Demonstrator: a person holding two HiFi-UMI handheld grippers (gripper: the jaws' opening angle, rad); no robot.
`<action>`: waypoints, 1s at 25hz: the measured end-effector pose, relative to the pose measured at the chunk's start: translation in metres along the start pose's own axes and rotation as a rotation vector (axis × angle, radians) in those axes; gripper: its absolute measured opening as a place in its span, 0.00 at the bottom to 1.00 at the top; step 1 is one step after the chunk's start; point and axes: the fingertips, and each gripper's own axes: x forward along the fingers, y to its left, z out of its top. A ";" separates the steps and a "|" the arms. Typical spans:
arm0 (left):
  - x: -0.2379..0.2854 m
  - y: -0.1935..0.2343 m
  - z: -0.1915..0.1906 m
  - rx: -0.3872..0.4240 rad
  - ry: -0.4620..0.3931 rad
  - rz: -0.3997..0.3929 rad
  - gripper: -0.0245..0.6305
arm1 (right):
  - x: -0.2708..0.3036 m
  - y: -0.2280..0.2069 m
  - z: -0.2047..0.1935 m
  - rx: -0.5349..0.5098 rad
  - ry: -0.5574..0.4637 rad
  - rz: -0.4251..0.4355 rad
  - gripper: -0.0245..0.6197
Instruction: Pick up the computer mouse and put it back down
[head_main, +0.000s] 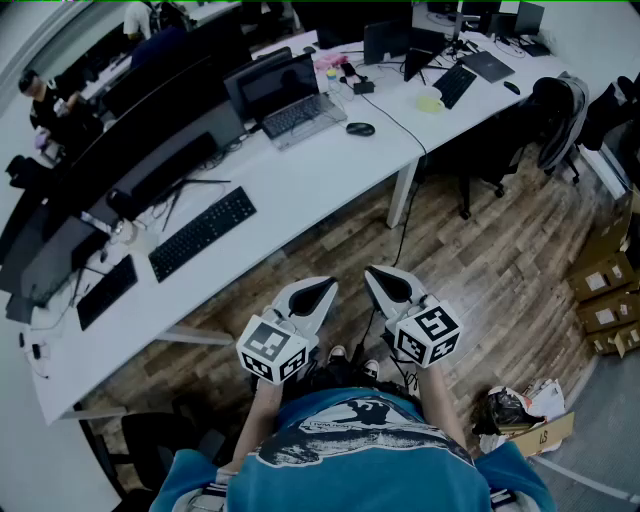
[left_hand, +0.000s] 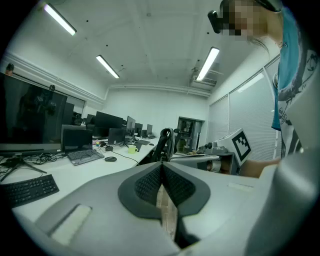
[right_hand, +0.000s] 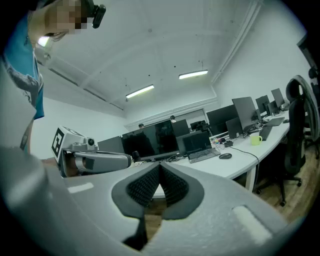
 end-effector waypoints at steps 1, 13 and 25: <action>0.000 -0.001 -0.001 0.000 0.000 0.002 0.06 | -0.001 0.000 -0.001 -0.001 0.001 0.002 0.04; 0.008 -0.028 -0.010 0.003 0.013 -0.002 0.06 | -0.024 -0.004 -0.007 0.032 -0.030 0.022 0.04; 0.022 -0.054 -0.027 -0.018 0.050 -0.018 0.06 | -0.044 -0.009 -0.026 0.088 -0.010 0.059 0.04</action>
